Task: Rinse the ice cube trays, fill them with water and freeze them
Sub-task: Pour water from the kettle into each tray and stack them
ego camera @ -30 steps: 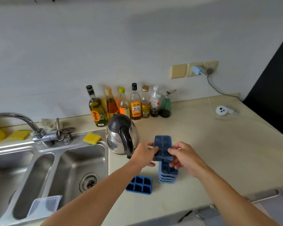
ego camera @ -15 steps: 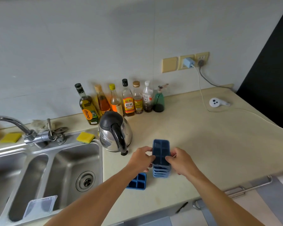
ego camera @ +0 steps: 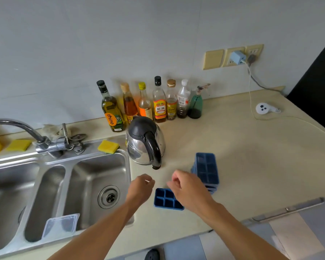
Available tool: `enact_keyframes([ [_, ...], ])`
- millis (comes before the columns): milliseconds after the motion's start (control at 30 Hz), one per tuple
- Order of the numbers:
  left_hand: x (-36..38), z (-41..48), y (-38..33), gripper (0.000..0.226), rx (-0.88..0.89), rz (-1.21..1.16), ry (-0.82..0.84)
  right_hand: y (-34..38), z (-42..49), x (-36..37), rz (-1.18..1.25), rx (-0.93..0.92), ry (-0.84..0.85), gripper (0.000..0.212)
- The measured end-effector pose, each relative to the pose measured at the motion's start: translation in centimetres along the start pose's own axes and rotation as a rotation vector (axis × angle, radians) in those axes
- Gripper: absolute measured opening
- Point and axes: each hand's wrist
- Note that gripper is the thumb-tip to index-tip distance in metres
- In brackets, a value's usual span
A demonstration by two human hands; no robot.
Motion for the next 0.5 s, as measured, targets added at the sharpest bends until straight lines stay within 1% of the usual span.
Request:
enact_keyframes([
  [67, -0.4, 0.3, 1.7, 0.03, -0.045, 0.026, 0.069, -0.8, 0.6, 2.5, -0.136, 0.101, 0.062, 0.024],
  [133, -0.3, 0.5, 2.6, 0.032, -0.078, -0.062, 0.16, -1.9, 0.9, 4.5, -0.199, 0.198, 0.111, 0.023],
  [233, 0.0, 0.1, 3.0, 0.031, -0.106, -0.197, 0.262, -3.4, 1.3, 6.2, -0.175, 0.319, 0.172, 0.034],
  [333, 0.2, -0.6, 3.2, 0.03, -0.098, -0.242, 0.358, -3.9, 2.0, 6.8, -0.11, 0.39, 0.226, 0.041],
  [400, 0.0, -1.1, 3.3, 0.029, -0.105, -0.265, 0.367, -3.8, 2.3, 7.2, -0.087, 0.389, 0.247, 0.04],
  [500, -1.4, -1.7, 4.0, 0.023, -0.114, -0.318, 0.287, -2.6, 3.0, 7.7, -0.067, 0.323, 0.212, 0.035],
])
Point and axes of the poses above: each hand's wrist, its own z-axis towards the middle knuckle, its own x-axis out of the palm, y = z × x, and after that the axes turned 7 degrees about y, right-handed
